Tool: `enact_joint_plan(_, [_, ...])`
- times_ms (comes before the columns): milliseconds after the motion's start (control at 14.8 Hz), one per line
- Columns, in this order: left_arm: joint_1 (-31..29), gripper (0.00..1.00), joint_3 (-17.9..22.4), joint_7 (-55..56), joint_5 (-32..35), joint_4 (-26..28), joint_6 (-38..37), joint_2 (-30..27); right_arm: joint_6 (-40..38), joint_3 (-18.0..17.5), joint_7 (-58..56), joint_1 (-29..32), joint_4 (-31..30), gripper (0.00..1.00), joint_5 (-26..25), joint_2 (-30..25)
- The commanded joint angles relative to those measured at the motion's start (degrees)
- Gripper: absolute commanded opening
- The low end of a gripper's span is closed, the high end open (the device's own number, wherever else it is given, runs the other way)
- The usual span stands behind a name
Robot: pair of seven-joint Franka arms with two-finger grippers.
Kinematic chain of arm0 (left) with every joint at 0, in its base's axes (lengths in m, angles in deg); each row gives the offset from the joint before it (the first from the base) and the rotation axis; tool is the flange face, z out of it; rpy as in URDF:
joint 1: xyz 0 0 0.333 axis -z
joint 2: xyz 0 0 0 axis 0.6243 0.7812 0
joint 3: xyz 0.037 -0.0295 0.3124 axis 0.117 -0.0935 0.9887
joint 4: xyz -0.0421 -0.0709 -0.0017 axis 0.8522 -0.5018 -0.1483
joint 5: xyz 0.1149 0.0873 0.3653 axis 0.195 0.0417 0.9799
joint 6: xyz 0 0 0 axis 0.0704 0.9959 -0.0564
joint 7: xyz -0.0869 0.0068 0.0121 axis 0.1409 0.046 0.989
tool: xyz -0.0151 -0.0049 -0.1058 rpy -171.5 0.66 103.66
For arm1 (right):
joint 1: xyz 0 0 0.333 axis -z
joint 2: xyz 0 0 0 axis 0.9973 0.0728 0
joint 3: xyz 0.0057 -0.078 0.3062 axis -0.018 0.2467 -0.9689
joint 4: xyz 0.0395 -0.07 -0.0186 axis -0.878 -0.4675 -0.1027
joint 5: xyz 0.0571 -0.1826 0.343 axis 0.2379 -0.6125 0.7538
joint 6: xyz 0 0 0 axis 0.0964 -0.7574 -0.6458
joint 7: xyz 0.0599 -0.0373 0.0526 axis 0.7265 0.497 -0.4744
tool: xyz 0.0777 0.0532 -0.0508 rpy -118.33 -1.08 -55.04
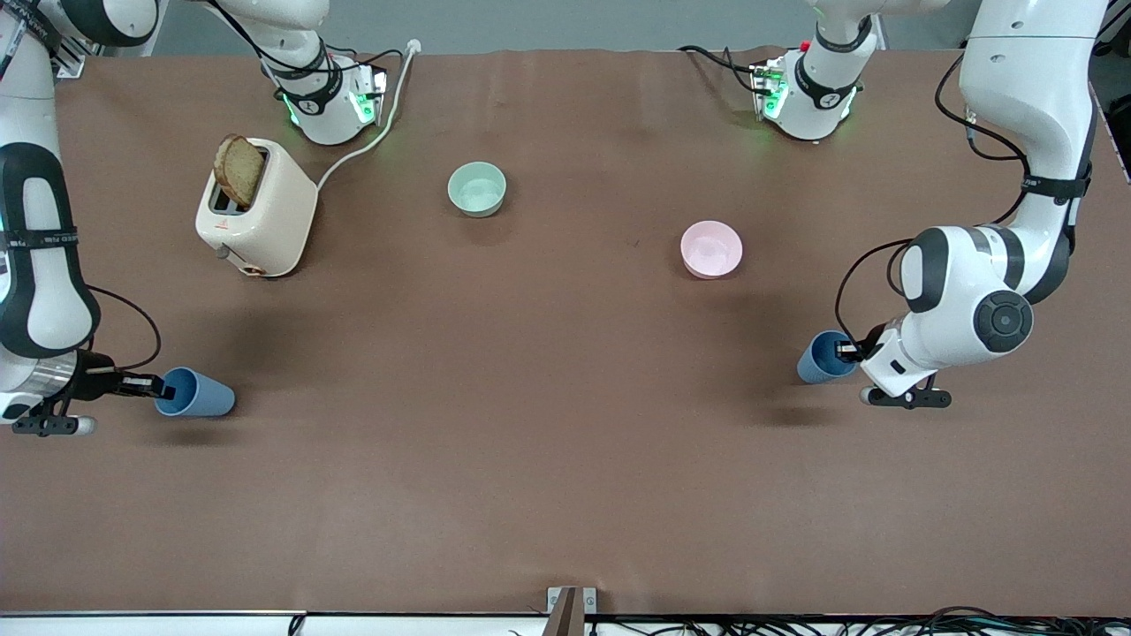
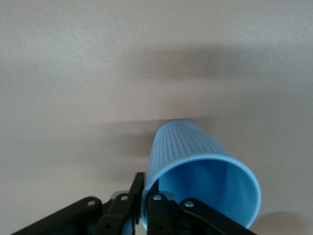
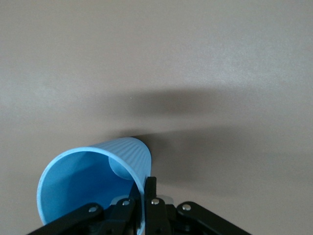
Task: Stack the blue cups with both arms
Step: 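Close the left gripper on its blue cup while the right gripper grasps the other, then carry the blue cup with the left gripper toward the table middle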
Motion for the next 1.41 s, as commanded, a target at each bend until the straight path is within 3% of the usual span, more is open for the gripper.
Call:
enact_joint_plan(0, [0.3, 0.01, -0.4, -0.5, 0.2, -1.9, -1.8, -0.9, -1.4, -0.2, -0.4, -0.9, 0.0, 0.0, 0.1, -4.8])
enact_joint_plan(135, [0.6, 0.01, -1.2, 0.0, 0.1, -7.6, -7.8, -0.9, -3.9, 0.2, 0.3, -3.4, 0.0, 0.0, -2.2, -9.6])
enact_joint_plan(337, [2.2, 0.01, -6.0, 0.3, 0.0, -18.1, -15.8, 0.9, -8.0, -0.1, 8.2, -7.4, 0.1, 0.0, -11.5, -18.1])
enact_joint_plan(472, [6.2, 0.01, -7.4, 1.1, 0.0, -22.6, -18.2, 2.5, -15.0, -0.2, 12.3, -9.6, 0.0, 0.0, -12.6, -23.7])
enact_joint_plan(674, [14.2, 0.01, -7.4, 1.1, -1.7, -24.6, -17.9, 4.2, -23.0, -0.2, 19.1, -12.5, -0.5, 0.01, -12.7, -31.6])
enact_joint_plan(943, [23.4, 0.01, -7.2, 1.3, -1.6, -30.5, -17.7, 9.5, -31.2, -0.4, 19.6, -13.5, -1.1, 0.01, -12.9, -37.8])
enact_joint_plan(1347, [30.6, 0.01, -6.9, 1.9, -1.1, -32.0, -12.6, 14.4, -32.9, -0.7, 24.9, -14.5, 1.3, 0.0, -13.1, -38.1])
